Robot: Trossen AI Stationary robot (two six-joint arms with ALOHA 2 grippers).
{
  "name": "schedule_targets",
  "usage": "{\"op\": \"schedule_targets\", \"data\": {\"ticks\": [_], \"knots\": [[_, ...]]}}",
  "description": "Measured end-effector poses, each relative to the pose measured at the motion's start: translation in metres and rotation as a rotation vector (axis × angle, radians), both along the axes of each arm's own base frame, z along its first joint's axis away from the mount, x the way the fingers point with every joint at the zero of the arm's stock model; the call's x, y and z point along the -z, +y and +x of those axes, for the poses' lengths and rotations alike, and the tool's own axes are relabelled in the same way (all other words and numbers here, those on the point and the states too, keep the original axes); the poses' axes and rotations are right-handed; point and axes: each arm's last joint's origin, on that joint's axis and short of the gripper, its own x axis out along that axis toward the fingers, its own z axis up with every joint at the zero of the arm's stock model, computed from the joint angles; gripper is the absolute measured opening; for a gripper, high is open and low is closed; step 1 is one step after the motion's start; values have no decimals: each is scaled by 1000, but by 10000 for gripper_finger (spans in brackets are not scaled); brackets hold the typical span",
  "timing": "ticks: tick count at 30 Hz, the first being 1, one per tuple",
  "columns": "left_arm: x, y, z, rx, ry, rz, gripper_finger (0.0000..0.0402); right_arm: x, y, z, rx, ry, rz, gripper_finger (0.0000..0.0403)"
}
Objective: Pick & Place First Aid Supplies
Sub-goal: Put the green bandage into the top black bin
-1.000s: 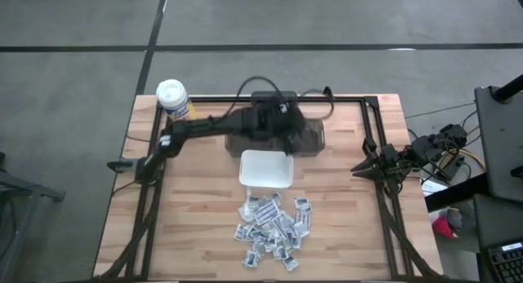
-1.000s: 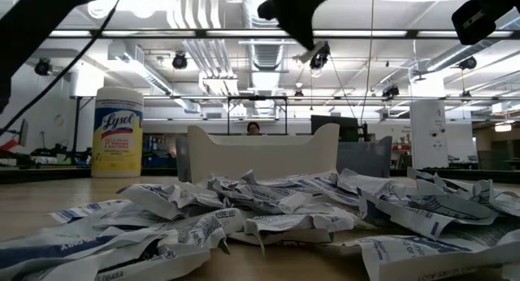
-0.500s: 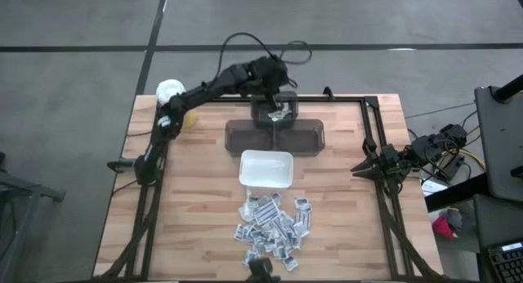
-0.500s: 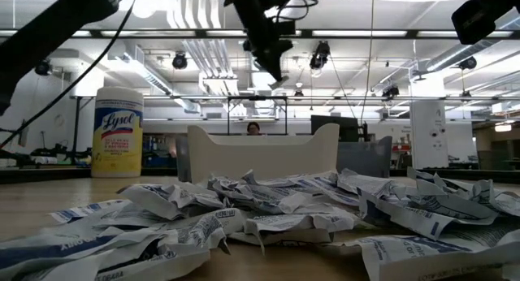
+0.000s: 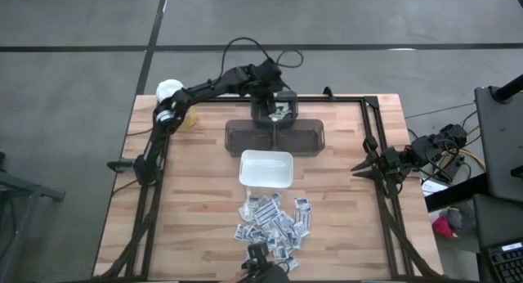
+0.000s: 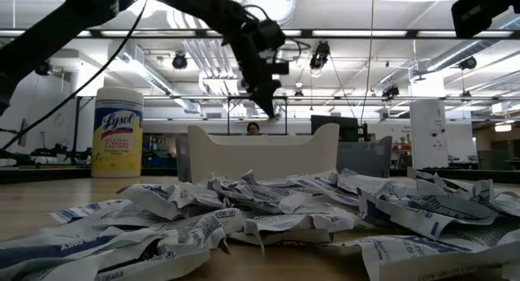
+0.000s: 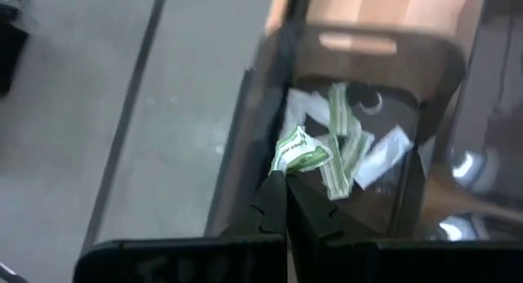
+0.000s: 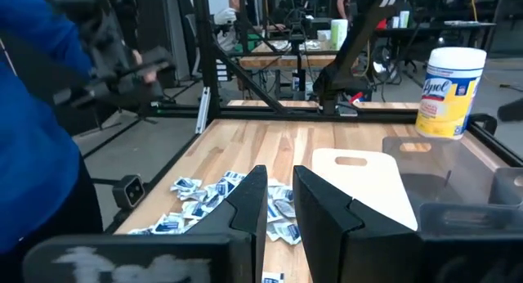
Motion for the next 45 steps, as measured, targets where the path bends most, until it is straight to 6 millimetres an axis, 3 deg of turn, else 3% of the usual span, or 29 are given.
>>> {"op": "schedule_targets", "data": {"ticks": [8,27,45], "knots": [[33,1,3,17,16,-3,0,0,0,0,0,0,2,59],[71,6,12,109,72,-4,0,0,0,0,-1,-2,0,59],[73,6,13,115,75,-6,0,0,0,0,-1,-3,0,59]]}}
